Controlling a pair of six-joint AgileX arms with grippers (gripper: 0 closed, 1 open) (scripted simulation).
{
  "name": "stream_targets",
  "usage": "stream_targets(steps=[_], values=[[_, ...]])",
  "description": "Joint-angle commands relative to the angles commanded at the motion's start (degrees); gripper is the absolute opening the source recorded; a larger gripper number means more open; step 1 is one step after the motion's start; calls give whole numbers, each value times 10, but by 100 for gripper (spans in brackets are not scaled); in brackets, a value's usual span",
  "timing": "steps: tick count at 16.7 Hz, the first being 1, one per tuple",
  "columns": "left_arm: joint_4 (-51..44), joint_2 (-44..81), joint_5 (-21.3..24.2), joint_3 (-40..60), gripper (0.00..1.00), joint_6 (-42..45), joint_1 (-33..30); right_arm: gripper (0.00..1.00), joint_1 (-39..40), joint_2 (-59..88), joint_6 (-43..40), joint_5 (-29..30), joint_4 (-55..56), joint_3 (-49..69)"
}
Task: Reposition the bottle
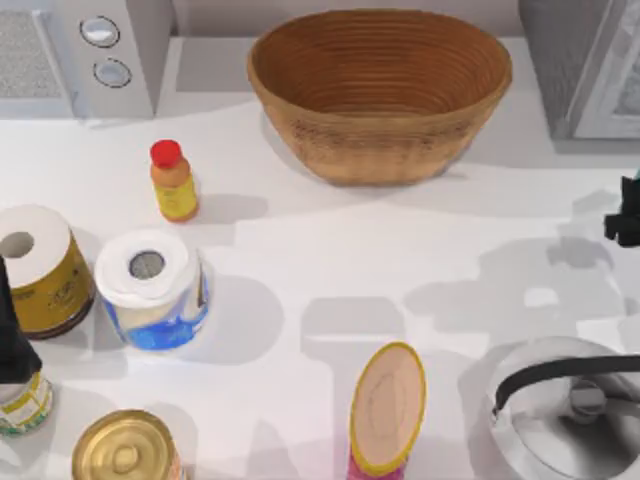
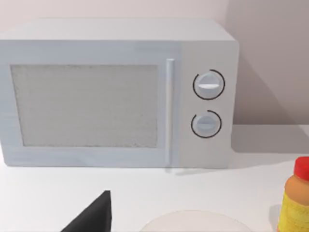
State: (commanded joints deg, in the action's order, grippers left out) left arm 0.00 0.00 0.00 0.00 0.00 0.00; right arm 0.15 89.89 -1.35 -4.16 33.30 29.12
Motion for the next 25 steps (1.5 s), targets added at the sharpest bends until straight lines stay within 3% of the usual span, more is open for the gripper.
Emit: stream_targets(steps=[3,9,19,25], values=[[0,0,0,0,100,0,0,0,-52,-50,17,7,-4,-44],[0,0,0,0,100,0,0,0,-55,-51,19,8,-3,-47],[0,0,0,0,100,0,0,0,-48,142,23,19,132,7],[0,0,0,0,100,0,0,0,-47,159,25,20,148,13]])
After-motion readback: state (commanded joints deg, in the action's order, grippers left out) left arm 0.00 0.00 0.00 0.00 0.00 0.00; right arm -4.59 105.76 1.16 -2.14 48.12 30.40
